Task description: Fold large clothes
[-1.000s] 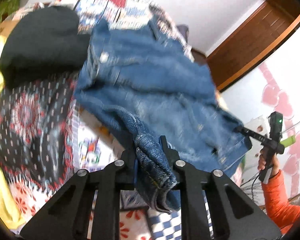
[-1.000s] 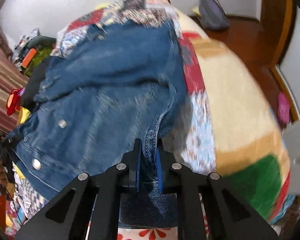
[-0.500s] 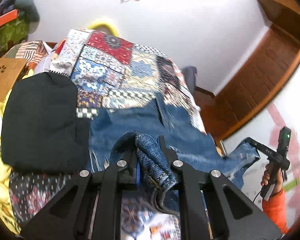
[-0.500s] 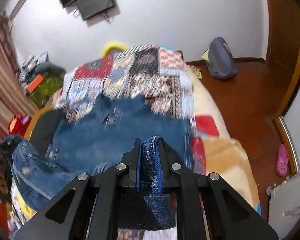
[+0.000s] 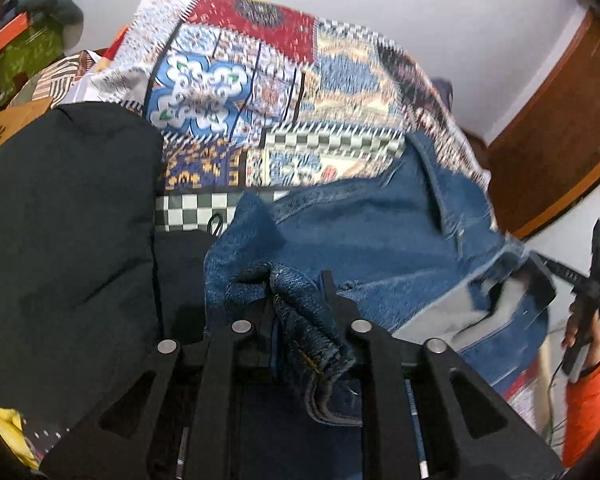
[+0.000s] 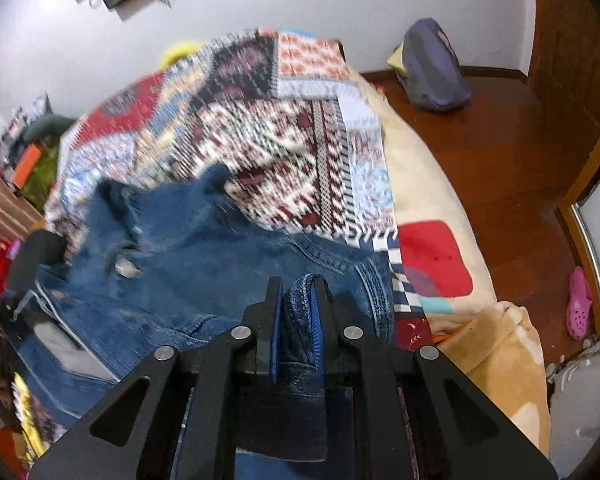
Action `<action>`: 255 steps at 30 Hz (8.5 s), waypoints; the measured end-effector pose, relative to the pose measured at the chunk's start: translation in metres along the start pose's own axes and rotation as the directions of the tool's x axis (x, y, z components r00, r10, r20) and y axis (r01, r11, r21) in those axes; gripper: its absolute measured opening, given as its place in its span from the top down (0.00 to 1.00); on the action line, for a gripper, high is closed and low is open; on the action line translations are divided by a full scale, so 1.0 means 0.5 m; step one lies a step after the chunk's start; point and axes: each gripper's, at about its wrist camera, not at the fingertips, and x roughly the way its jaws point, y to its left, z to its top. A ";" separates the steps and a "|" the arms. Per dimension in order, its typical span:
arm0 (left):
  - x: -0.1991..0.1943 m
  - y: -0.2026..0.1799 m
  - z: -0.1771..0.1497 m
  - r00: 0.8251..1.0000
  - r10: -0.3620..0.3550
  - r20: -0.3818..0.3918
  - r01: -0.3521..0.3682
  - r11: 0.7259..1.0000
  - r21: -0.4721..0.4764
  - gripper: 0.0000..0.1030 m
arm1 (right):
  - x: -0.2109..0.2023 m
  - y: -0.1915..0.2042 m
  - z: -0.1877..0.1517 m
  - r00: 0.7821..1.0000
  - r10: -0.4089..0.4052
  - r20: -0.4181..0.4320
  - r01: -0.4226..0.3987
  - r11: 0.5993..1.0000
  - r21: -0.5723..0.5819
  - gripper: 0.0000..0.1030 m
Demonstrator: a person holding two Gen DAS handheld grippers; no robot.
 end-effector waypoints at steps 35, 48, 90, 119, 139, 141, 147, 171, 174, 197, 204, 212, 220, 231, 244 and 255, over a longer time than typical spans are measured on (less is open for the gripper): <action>-0.032 -0.189 -0.191 0.993 0.119 -0.010 -0.108 0.932 0.345 0.42 | -0.045 0.198 -0.219 0.986 0.112 -0.120 -0.135 0.969 -0.206 0.50; 0.008 -0.164 0.083 0.978 0.182 0.099 -0.203 0.942 0.266 0.42 | -0.017 0.206 0.019 0.997 0.026 0.068 -0.018 0.993 -0.120 0.49; -0.091 -0.047 -0.197 0.957 0.272 0.102 -0.285 0.947 0.146 0.21 | -0.089 0.086 -0.222 0.996 -0.078 0.031 0.081 0.990 -0.119 0.31; -0.008 0.083 -0.213 0.961 -0.249 0.117 0.271 0.775 -0.572 0.31 | -0.126 0.157 -0.243 0.999 0.013 0.044 -0.009 0.994 -0.108 0.31; -0.278 -0.061 -0.044 0.895 -0.061 0.442 0.207 0.935 -0.289 0.78 | -0.175 0.326 -0.181 0.996 0.055 0.072 -0.037 0.972 -0.230 0.31; -0.316 -0.043 -0.051 0.879 -0.041 0.475 0.194 0.941 -0.278 0.78 | -0.162 0.358 -0.176 0.994 0.085 0.062 -0.068 0.969 -0.236 0.31; -0.347 0.025 -0.061 0.866 0.053 0.497 0.117 0.945 -0.306 0.78 | -0.054 0.484 -0.196 0.983 0.171 -0.060 -0.181 0.938 -0.294 0.31; -0.211 -0.301 -0.046 0.933 -0.124 0.337 0.117 0.992 0.040 0.78 | -0.107 0.164 -0.251 0.999 0.043 0.020 -0.041 0.995 -0.094 0.29; -0.114 -0.397 -0.086 0.970 -0.171 0.174 0.143 0.976 0.162 0.78 | -0.132 0.108 -0.257 0.999 0.019 0.039 -0.018 0.999 -0.035 0.29; -0.235 -0.366 -0.195 0.974 -0.200 0.105 0.150 0.922 0.358 0.52 | -0.238 0.130 -0.250 0.986 0.100 0.135 -0.091 0.993 -0.076 0.29; -0.223 -0.268 -0.162 0.990 -0.039 0.138 -0.006 0.949 0.314 0.51 | -0.204 0.230 -0.203 0.981 0.148 0.128 -0.124 0.976 -0.180 0.29; -0.089 -0.174 -0.198 0.999 0.025 -0.031 -0.017 0.976 0.219 0.45 | -0.073 0.232 -0.207 0.995 0.096 -0.012 -0.096 0.976 -0.197 0.29; -0.094 -0.155 -0.247 1.000 -0.001 0.000 0.001 0.987 0.159 0.31 | -0.047 0.113 -0.267 0.974 0.221 -0.049 -0.223 0.974 -0.037 0.26; -0.147 -0.167 -0.258 0.996 0.062 0.056 -0.074 0.970 0.231 0.31 | -0.109 0.123 -0.274 0.996 0.093 -0.008 -0.093 0.990 -0.101 0.22; -0.140 -0.104 -0.154 0.998 0.045 0.043 -0.051 0.987 0.150 0.24 | -0.081 0.199 -0.192 0.984 0.176 0.005 -0.173 0.973 -0.153 0.20; 0.027 -0.064 -0.113 0.930 -0.330 -0.161 0.317 0.943 -0.105 0.13 | 0.074 0.127 -0.154 0.942 0.291 -0.169 -0.293 0.956 0.012 0.07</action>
